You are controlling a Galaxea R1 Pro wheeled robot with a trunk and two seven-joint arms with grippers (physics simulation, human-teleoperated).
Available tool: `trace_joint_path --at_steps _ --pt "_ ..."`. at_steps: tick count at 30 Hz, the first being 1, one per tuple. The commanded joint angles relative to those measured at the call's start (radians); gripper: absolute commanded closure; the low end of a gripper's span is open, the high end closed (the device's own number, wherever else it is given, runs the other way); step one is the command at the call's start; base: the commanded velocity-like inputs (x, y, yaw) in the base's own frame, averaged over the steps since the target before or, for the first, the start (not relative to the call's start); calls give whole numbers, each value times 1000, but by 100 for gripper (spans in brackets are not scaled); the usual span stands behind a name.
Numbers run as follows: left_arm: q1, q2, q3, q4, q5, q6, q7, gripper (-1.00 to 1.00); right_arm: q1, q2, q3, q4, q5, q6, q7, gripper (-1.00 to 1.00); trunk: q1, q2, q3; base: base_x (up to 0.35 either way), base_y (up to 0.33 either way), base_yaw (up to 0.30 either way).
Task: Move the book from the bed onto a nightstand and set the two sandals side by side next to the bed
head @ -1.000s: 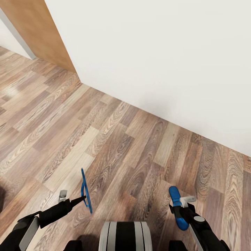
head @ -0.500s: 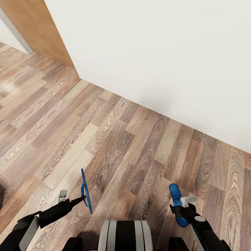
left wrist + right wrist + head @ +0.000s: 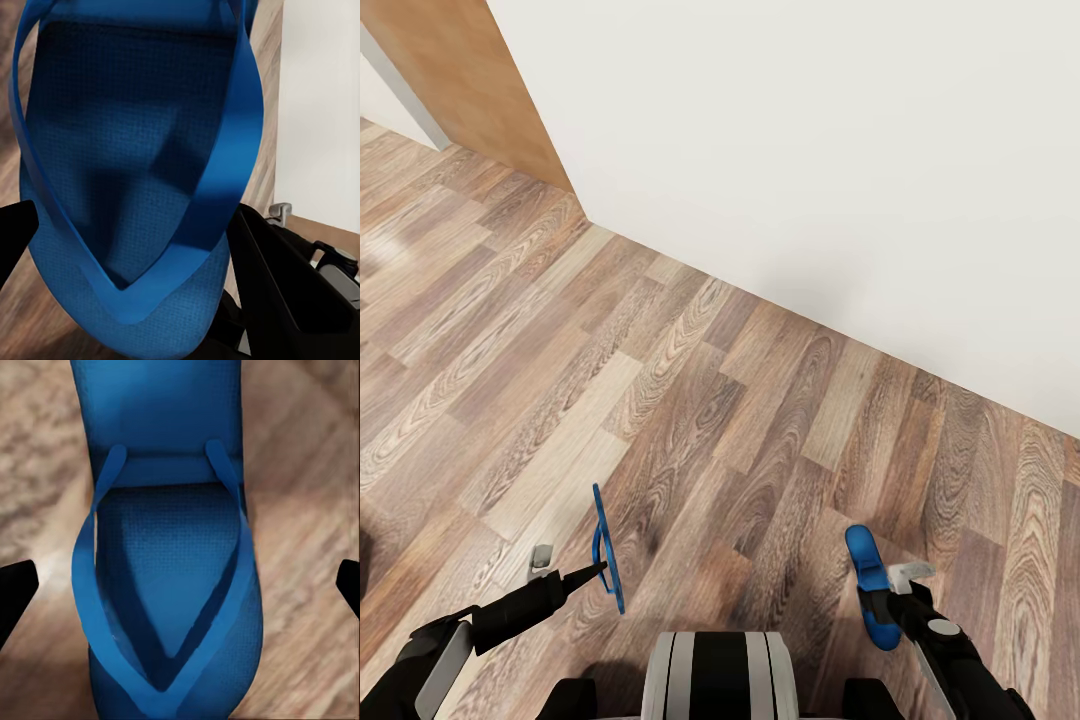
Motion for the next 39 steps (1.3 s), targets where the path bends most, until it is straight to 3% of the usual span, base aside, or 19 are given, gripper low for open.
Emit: trace_joint_path --at_steps 1,28,33,39 --pt "0 0 0 0 3 7 -2 100 0 -4 -5 -2 10 5 8 -100 0 0 -1 0 0 0" --pt "0 0 0 1 3 7 -2 100 0 -10 -9 0 11 5 9 -100 1 -1 -8 0 0 0" --pt "0 0 1 1 3 7 -2 100 0 -10 -8 0 11 5 9 -100 3 -2 -28 0 0 0" --pt "0 0 0 1 3 7 -2 100 0 -10 -8 0 12 5 9 -100 3 -2 -28 0 0 0"
